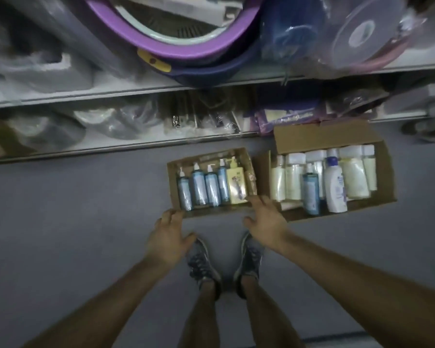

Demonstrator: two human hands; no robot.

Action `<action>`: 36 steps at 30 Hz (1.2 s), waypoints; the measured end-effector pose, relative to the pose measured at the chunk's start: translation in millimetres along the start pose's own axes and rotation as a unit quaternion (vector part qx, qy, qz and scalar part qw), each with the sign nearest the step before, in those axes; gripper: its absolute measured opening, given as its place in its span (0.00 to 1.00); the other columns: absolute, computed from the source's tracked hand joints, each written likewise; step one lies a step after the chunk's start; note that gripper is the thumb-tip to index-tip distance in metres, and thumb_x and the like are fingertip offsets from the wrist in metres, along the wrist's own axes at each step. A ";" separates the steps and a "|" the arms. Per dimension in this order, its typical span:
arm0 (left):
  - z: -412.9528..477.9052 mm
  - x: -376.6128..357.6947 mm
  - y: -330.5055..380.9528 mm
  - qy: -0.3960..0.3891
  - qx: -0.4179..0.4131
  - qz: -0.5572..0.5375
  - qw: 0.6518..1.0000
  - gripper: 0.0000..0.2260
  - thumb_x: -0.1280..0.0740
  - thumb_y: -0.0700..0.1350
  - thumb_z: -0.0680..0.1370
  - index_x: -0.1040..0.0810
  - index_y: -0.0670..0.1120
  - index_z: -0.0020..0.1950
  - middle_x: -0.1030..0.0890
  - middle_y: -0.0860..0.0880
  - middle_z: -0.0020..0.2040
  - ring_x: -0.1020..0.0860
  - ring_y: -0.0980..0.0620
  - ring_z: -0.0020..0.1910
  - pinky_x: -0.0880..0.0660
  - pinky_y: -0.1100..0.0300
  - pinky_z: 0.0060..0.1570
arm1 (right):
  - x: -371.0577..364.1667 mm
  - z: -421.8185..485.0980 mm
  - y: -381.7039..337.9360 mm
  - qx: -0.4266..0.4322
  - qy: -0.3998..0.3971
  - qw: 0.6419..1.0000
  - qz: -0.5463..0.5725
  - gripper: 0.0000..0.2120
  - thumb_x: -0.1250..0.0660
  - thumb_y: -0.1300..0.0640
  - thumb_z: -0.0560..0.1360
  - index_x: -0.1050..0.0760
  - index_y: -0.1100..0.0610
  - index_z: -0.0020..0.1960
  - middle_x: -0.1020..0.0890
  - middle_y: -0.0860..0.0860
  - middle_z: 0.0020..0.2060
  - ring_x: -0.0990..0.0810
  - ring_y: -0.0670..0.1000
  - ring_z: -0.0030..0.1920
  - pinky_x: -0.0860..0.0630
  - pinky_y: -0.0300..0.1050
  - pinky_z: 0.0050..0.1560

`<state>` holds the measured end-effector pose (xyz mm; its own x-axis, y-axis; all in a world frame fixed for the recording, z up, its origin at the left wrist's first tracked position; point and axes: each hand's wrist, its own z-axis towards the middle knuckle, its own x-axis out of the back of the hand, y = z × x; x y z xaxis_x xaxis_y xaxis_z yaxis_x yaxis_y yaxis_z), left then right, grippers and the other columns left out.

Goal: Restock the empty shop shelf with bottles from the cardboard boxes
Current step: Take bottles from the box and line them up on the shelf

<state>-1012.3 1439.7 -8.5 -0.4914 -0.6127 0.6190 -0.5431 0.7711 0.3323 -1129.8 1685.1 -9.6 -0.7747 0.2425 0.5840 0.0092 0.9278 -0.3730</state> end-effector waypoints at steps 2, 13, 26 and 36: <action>39.7 -33.7 -9.9 -0.001 -0.006 0.000 1.000 0.31 0.31 0.56 0.84 0.36 0.46 0.83 0.37 0.45 0.82 0.36 0.42 0.79 0.32 0.49 0.75 | -27.3 45.5 16.6 -0.001 -0.009 1.000 0.015 0.31 0.35 0.52 0.83 0.40 0.53 0.84 0.37 0.57 0.79 0.29 0.61 0.75 0.28 0.51 0.69; 242.1 -164.6 -57.6 -0.004 -0.007 -0.026 1.000 0.31 0.33 0.50 0.84 0.39 0.50 0.86 0.38 0.42 0.82 0.37 0.37 0.80 0.33 0.47 0.75 | -134.7 255.2 78.9 -0.101 0.002 0.993 0.052 0.35 0.35 0.47 0.82 0.45 0.52 0.84 0.38 0.58 0.81 0.35 0.63 0.78 0.34 0.56 0.75; 361.3 -206.3 -83.3 -0.008 0.045 -0.043 0.998 0.35 0.34 0.49 0.84 0.49 0.60 0.87 0.44 0.36 0.82 0.33 0.33 0.77 0.33 0.44 0.77 | -190.7 336.2 97.5 -0.141 0.085 0.976 0.140 0.48 0.28 0.47 0.80 0.59 0.46 0.86 0.31 0.60 0.77 0.29 0.66 0.73 0.28 0.66 0.72; 380.0 -227.1 -81.1 0.056 0.052 0.091 0.993 0.41 0.34 0.58 0.84 0.60 0.61 0.87 0.39 0.32 0.79 0.35 0.30 0.74 0.33 0.38 0.74 | -193.1 338.9 109.5 -0.111 0.098 0.973 0.175 0.49 0.17 0.50 0.70 0.43 0.45 0.80 0.33 0.56 0.74 0.24 0.64 0.68 0.21 0.62 0.66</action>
<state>-1115.4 1450.6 -446.4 -0.5118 -0.4377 0.7393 -0.5229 0.8414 0.1361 -1193.5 1643.8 -407.6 -0.5637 0.5845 0.5837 0.4046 0.8114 -0.4217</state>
